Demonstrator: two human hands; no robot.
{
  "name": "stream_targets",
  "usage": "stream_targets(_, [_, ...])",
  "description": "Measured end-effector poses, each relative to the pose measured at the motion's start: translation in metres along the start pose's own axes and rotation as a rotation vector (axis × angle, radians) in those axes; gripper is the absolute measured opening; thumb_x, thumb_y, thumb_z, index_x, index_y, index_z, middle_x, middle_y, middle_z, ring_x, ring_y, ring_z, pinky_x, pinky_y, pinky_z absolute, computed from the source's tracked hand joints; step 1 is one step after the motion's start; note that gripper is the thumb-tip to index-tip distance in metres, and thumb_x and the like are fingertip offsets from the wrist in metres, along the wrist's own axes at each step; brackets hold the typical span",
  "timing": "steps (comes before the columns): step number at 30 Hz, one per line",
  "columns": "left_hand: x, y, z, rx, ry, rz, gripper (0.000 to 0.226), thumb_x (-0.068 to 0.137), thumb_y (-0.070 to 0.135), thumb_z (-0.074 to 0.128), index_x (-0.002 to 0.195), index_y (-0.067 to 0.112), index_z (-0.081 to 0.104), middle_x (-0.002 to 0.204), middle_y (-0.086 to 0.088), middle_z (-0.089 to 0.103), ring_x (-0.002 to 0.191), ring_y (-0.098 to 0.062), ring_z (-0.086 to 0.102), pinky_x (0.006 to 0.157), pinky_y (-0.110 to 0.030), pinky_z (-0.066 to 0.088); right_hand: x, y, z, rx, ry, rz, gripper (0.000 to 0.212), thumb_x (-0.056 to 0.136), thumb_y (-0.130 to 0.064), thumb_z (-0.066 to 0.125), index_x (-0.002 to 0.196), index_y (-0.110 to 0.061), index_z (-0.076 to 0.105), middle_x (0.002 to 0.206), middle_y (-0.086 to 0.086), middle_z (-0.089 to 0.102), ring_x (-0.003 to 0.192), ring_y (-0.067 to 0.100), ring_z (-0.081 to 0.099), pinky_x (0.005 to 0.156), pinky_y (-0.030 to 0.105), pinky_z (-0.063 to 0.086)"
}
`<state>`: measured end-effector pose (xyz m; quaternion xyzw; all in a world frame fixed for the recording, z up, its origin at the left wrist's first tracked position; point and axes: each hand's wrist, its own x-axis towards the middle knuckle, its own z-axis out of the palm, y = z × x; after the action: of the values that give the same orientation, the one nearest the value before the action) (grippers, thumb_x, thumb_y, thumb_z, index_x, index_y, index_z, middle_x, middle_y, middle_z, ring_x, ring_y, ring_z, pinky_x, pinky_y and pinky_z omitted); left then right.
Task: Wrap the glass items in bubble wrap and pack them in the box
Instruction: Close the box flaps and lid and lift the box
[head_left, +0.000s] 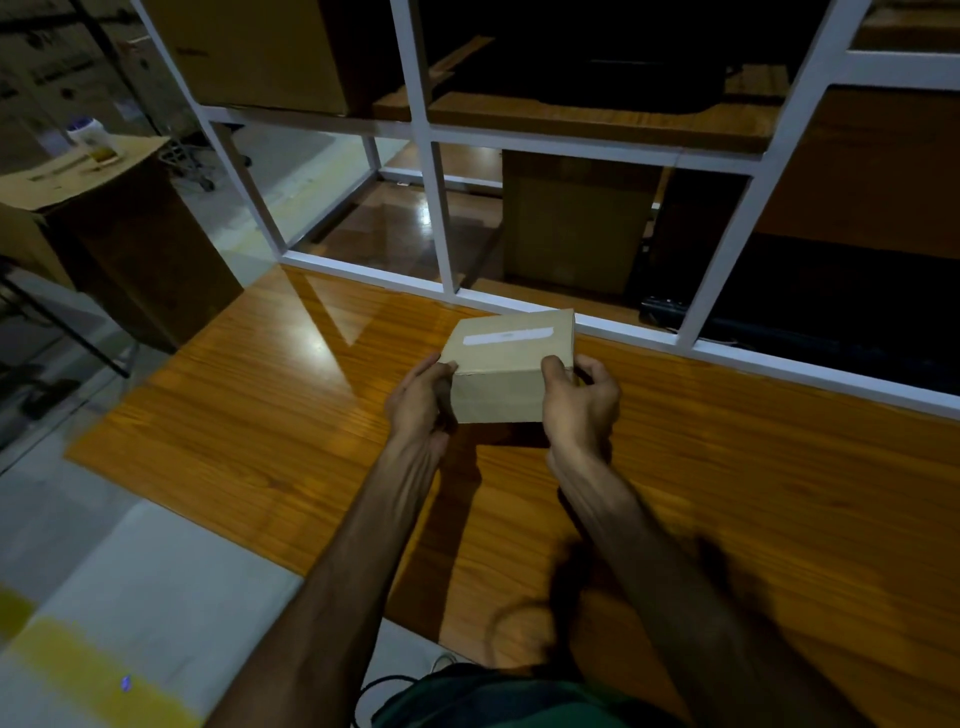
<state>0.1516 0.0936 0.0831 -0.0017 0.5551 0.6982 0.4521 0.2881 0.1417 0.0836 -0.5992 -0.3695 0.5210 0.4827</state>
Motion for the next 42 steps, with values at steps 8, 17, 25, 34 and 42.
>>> stream_targets(8, [0.043, 0.003, -0.027, 0.267, -0.128, -0.017, 0.033, 0.094, 0.022, 0.075, 0.122, 0.039, 0.071, 0.128, -0.006, 0.059, 0.119, -0.043, 0.061, 0.093, -0.062, 0.059, -0.001, 0.025, 0.022, 0.021, -0.014, 0.030, 0.053, 0.093, -0.025, 0.077, 0.141, -0.022, 0.057, 0.144, 0.007, 0.057, 0.122, 0.026, 0.062, 0.049, 0.000, 0.042])
stream_targets(17, [0.083, -0.001, -0.034, 0.428, -0.144, 0.143, 0.046, 0.097, 0.017, 0.072, 0.141, 0.027, 0.064, 0.142, -0.006, 0.059, 0.124, -0.036, 0.062, 0.089, -0.052, 0.064, 0.014, 0.061, 0.033, -0.188, 0.031, -0.090, 0.047, 0.089, -0.051, 0.074, 0.132, -0.036, 0.062, 0.130, -0.007, 0.067, 0.108, 0.014, 0.065, 0.062, 0.020, 0.044])
stream_targets(25, [0.097, -0.016, -0.035, 0.562, -0.163, 0.325, 0.048, 0.099, 0.011, 0.067, 0.146, 0.015, 0.058, 0.145, -0.006, 0.059, 0.134, -0.029, 0.056, 0.104, -0.054, 0.056, 0.028, 0.091, 0.041, -0.213, 0.041, -0.059, 0.044, 0.091, -0.051, 0.072, 0.132, -0.039, 0.061, 0.128, -0.004, 0.068, 0.110, 0.016, 0.067, 0.072, 0.026, 0.054])
stream_targets(34, [0.102, -0.022, -0.039, 0.643, -0.200, 0.405, 0.054, 0.096, 0.025, 0.069, 0.147, 0.013, 0.057, 0.145, -0.005, 0.062, 0.134, -0.028, 0.058, 0.104, -0.055, 0.055, 0.042, 0.107, 0.034, -0.230, -0.051, -0.058, 0.050, 0.096, -0.045, 0.072, 0.141, -0.035, 0.054, 0.144, 0.000, 0.060, 0.129, 0.021, 0.059, 0.093, 0.033, 0.054])
stream_targets(42, [0.086, -0.016, -0.026, 0.750, -0.136, 0.484, 0.049, 0.103, 0.009, 0.061, 0.151, 0.008, 0.050, 0.155, -0.011, 0.052, 0.140, -0.024, 0.049, 0.106, -0.037, 0.051, 0.053, 0.101, 0.028, -0.383, -0.086, -0.068, 0.053, 0.091, -0.055, 0.070, 0.138, -0.039, 0.050, 0.139, -0.002, 0.062, 0.122, 0.025, 0.062, 0.098, 0.050, 0.057])
